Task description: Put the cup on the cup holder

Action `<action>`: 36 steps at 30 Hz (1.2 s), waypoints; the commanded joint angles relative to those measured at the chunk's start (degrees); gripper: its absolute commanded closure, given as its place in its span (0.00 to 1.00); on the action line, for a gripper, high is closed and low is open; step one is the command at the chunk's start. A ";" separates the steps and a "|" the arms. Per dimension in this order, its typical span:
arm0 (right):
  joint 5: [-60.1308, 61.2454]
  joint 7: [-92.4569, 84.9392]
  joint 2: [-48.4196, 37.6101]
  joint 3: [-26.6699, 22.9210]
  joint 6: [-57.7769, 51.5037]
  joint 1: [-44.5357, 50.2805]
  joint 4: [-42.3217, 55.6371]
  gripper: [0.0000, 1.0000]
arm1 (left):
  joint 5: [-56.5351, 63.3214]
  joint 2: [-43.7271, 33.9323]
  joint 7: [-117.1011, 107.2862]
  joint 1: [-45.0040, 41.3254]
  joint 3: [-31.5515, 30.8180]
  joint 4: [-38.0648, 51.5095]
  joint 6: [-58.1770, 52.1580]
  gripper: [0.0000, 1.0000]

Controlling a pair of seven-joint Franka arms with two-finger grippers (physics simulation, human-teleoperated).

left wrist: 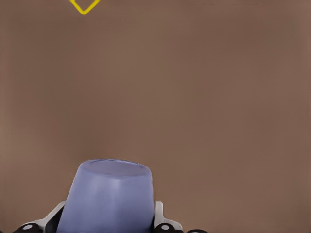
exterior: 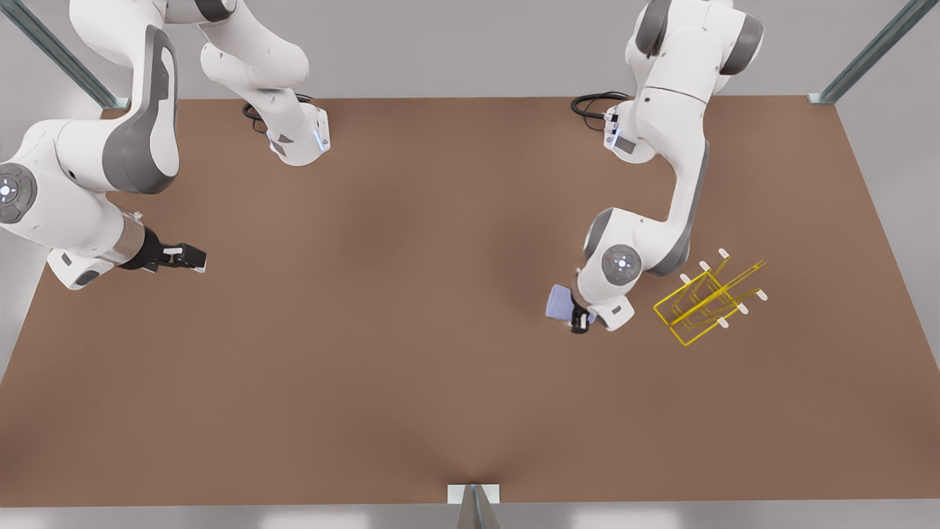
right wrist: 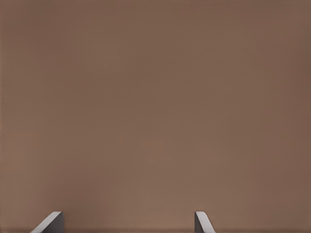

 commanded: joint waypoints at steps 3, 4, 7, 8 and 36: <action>0.06 -0.68 -0.04 0.00 0.00 -0.01 0.01 0.00 | 8.32 3.51 -0.41 -24.48 32.00 0.60 -16.83 0.33; 0.06 -0.68 -0.04 0.00 0.00 -0.01 0.01 0.00 | 8.40 5.54 0.21 -28.00 36.23 0.51 -16.74 0.33; -0.21 -0.50 -0.04 0.00 0.70 0.16 0.10 0.00 | 8.49 9.23 2.32 -45.40 52.67 -4.23 -17.62 0.34; -0.12 -0.50 0.05 0.00 0.70 0.08 0.19 0.00 | 8.67 11.17 4.25 -51.12 58.82 -5.02 -18.41 0.34; 0.15 -1.38 0.49 -0.44 0.61 -0.63 0.01 0.00 | 16.40 35.69 -19.92 -58.07 66.65 -15.04 -5.23 0.34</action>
